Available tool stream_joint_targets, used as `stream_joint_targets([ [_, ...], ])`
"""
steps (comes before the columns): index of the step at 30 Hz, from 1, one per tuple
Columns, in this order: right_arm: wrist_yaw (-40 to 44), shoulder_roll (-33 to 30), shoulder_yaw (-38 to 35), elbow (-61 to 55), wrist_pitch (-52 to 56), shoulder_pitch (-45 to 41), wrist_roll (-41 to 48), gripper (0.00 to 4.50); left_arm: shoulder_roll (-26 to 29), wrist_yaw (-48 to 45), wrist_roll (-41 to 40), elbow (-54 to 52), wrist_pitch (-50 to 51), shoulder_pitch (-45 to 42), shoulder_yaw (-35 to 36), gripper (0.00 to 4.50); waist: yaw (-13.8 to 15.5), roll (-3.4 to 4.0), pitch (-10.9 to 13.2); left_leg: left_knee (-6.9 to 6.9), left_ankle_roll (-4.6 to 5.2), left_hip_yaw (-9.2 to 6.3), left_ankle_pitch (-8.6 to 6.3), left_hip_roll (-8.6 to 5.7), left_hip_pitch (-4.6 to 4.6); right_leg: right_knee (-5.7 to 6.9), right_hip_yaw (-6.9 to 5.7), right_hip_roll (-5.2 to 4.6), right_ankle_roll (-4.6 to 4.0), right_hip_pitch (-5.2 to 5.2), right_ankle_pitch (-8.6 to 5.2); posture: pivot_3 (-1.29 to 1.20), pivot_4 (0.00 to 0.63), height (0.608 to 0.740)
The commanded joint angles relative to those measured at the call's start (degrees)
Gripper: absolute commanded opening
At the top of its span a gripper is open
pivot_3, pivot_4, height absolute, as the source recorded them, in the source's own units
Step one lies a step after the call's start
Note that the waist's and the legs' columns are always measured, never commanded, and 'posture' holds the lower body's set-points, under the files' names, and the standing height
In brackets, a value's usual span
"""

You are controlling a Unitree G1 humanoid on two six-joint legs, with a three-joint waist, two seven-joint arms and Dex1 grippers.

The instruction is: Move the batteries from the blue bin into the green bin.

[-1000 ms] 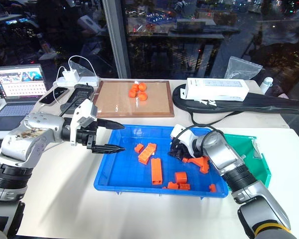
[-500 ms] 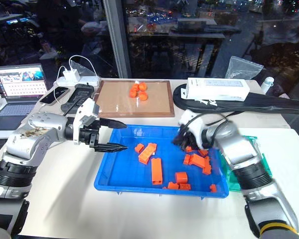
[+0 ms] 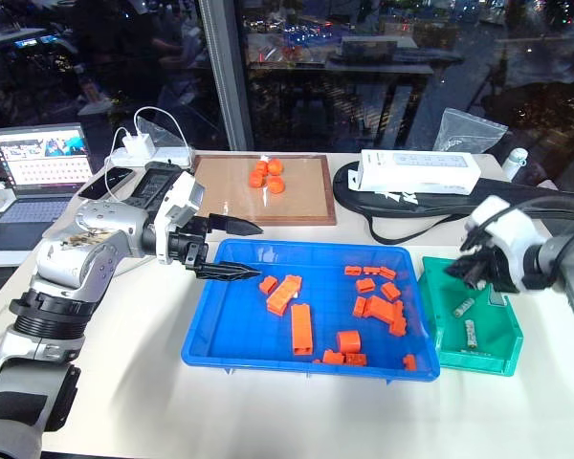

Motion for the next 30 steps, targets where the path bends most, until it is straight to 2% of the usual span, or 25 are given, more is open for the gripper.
stream_joint_targets([
  [1, -2.1, 0.0, -2.1, 1.0, -3.6, 3.0, -1.3, 0.24, 0.4, -0.9, 0.3, 0.4, -1.3, -1.3, 0.5, 4.50, -0.1, 0.03, 0.0, 0.01, 0.00, 0.00, 0.00, -0.01, 0.01, 0.02, 0.02, 0.00, 0.05, 0.00, -0.03, 0.00, 0.150, 0.693],
  [3, -2.5, -0.1, -1.3, 2.2, -5.2, 4.3, -2.0, 1.25, 0.6, -0.9, 0.7, 0.6, -1.4, -1.5, 0.4, 4.50, -0.1, 0.04, 0.0, 0.03, 0.00, 0.00, 0.00, -0.01, 0.00, 0.02, 0.03, 0.00, 0.21, 0.00, -0.12, 0.00, 0.150, 0.693],
  [9, -2.2, -0.4, -1.4, 3.1, -5.9, 0.0, -1.2, 3.24, 1.5, -0.4, 1.4, 0.1, -1.0, -0.9, 1.1, 4.50, -0.1, 0.06, 0.0, 0.08, 0.00, 0.00, 0.00, -0.03, -0.01, 0.02, 0.03, -0.01, 0.30, 0.01, -0.17, 0.00, 0.150, 0.693],
  [12, -1.1, 1.0, 1.6, 0.6, -4.7, -9.5, -0.2, 4.28, 3.1, 0.6, 2.8, -0.5, -1.6, 0.7, 1.3, 4.50, -0.5, 0.12, 0.1, 0.05, -0.01, 0.00, 0.00, -0.01, 0.00, 0.02, 0.05, 0.01, 0.29, -0.02, -0.16, 0.00, 0.150, 0.693],
  [13, -0.7, 3.1, 3.5, -1.4, -3.5, -13.0, 0.9, 4.48, 3.5, 1.5, 3.4, -0.2, -2.0, 1.1, 1.7, 4.50, -0.8, 0.18, 0.1, 0.06, -0.01, 0.00, 0.00, 0.00, 0.02, 0.05, 0.08, 0.01, 0.29, -0.03, -0.16, 0.00, 0.150, 0.693],
  [18, -2.2, 12.3, 11.2, -6.4, 0.0, -20.2, 1.6, 4.48, 5.0, 2.8, 3.9, -0.3, -2.3, 2.1, 2.6, 4.50, -0.9, 0.05, 0.1, -0.06, -0.01, -0.14, 0.00, 0.10, 0.09, 0.05, 0.07, 0.22, 0.25, 0.02, -0.18, 0.00, 0.150, 0.693],
  [20, -3.6, 17.7, 13.3, -8.0, 2.5, -21.4, 3.0, 4.48, 5.8, 3.0, 3.5, -1.1, -1.6, 2.7, 3.1, 4.50, -0.8, 0.04, 0.1, -0.04, -0.01, -0.08, 0.00, 0.08, 0.04, 0.05, 0.06, 0.14, 0.02, -0.02, -0.05, 0.00, 0.150, 0.693],
  [22, -3.5, 22.4, 19.1, -9.1, 1.7, -20.9, 1.9, 4.48, 6.9, 3.5, 3.1, -2.4, -0.7, 3.8, 3.9, 4.50, -0.5, 0.04, 0.1, 0.00, -0.01, -0.06, 0.00, 0.03, -0.04, 0.05, 0.04, 0.07, -0.06, -0.04, 0.01, 0.00, 0.150, 0.693],
  [27, -6.5, 31.6, 26.3, -5.8, -0.2, -21.7, -0.6, 4.48, 8.6, 3.6, 2.8, -4.2, 0.0, 5.4, 4.8, 4.50, -0.1, 0.04, 0.1, 0.09, -0.01, -0.07, 0.00, 0.00, -0.10, 0.07, -0.08, 0.00, -0.05, -0.04, 0.01, 0.00, 0.150, 0.693],
  [30, -7.3, 34.9, 28.7, -3.2, -1.6, -22.6, -2.2, 4.48, 8.9, 3.9, 2.7, -4.9, 0.6, 5.8, 5.2, 4.50, -0.1, 0.04, 0.1, 0.18, -0.01, -0.06, 0.00, 0.02, -0.08, 0.19, -0.09, 0.02, -0.05, -0.04, 0.01, 0.00, 0.150, 0.693],
])
